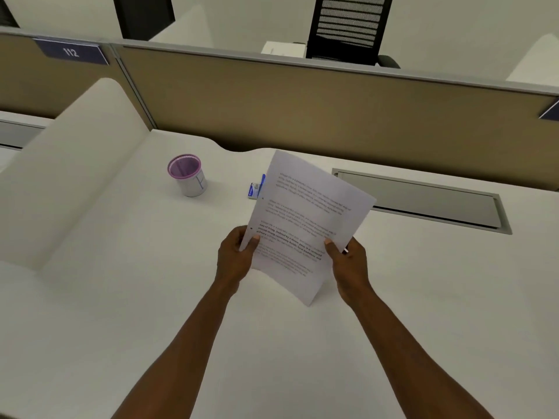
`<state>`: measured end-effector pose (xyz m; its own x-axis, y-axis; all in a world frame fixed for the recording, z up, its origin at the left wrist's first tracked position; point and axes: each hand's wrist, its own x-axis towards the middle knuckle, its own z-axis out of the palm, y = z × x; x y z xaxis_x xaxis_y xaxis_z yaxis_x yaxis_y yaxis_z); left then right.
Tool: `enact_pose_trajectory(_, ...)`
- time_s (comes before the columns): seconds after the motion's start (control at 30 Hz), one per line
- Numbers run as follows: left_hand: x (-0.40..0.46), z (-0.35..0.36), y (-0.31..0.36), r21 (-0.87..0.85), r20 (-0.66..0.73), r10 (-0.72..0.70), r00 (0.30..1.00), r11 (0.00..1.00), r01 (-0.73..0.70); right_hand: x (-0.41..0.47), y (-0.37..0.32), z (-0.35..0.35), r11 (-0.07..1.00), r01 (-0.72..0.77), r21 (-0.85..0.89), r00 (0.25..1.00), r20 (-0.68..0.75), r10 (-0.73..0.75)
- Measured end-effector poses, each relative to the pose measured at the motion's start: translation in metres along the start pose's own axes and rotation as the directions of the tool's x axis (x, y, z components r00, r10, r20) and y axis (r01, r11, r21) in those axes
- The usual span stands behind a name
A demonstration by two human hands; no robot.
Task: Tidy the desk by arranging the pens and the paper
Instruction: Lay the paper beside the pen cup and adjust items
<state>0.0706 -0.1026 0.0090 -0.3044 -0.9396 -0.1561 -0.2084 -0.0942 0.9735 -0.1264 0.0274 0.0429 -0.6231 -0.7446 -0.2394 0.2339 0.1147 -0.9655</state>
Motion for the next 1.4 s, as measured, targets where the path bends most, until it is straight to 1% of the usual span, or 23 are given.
enact_pose_trajectory(0.07,0.004,-0.008,0.017,-0.004,0.008,0.035,0.999,0.999,-0.035,0.002,-0.009,0.001,0.996,0.061,-0.061,0.997,0.042,-0.059)
enact_pose_trajectory(0.2,0.016,-0.019,0.047,-0.069,0.058,0.125,0.99,0.99,-0.121,0.005,-0.027,0.004,0.966,0.176,-0.192,0.981,0.117,-0.155)
enact_pose_trajectory(0.33,0.016,-0.027,0.057,-0.097,0.065,0.198,0.978,0.977,-0.191,0.007,-0.037,0.008,0.948,0.227,-0.224,0.971,0.131,-0.201)
enact_pose_trajectory(0.43,0.013,-0.033,0.049,-0.158,0.059,0.162,0.985,0.976,-0.151,0.005,-0.035,0.008,0.94,0.25,-0.233,0.967,0.118,-0.228)
enact_pose_trajectory(0.53,0.007,-0.035,0.041,-0.208,0.069,0.104,0.992,0.974,-0.088,0.001,-0.027,0.006,0.947,0.225,-0.23,0.974,0.074,-0.214)
enact_pose_trajectory(0.67,0.0,-0.035,0.039,-0.218,0.098,0.117,0.988,0.971,-0.093,-0.003,-0.019,0.005,0.962,0.174,-0.208,0.984,-0.007,-0.18)
enact_pose_trajectory(0.77,-0.002,-0.035,0.041,-0.22,0.117,0.124,0.985,0.971,-0.096,-0.002,-0.02,0.004,0.957,0.186,-0.221,0.979,-0.041,-0.2)
enact_pose_trajectory(0.87,-0.004,-0.035,0.045,-0.21,0.125,0.141,0.982,0.971,-0.113,-0.002,-0.029,0.004,0.95,0.23,-0.212,0.969,-0.037,-0.243)
enact_pose_trajectory(1.03,-0.008,-0.034,0.049,-0.254,0.141,0.114,0.983,0.964,-0.075,0.003,-0.037,0.002,0.943,0.255,-0.213,0.965,-0.011,-0.263)
enact_pose_trajectory(1.17,-0.012,-0.032,0.051,-0.292,0.134,0.116,0.984,0.954,-0.072,0.002,-0.039,0.004,0.961,0.24,-0.135,0.97,0.004,-0.242)
enact_pose_trajectory(1.23,-0.012,-0.031,0.054,-0.274,0.114,0.123,0.986,0.958,-0.088,0.003,-0.042,0.006,0.962,0.25,-0.112,0.968,0.016,-0.249)
enact_pose_trajectory(1.33,-0.01,-0.031,0.057,-0.242,0.08,0.128,0.989,0.965,-0.105,0.003,-0.046,0.008,0.947,0.297,-0.126,0.955,0.062,-0.291)
enact_pose_trajectory(1.4,-0.008,-0.031,0.056,-0.239,0.084,0.123,0.989,0.966,-0.099,0.005,-0.046,0.009,0.951,0.287,-0.118,0.957,0.073,-0.279)
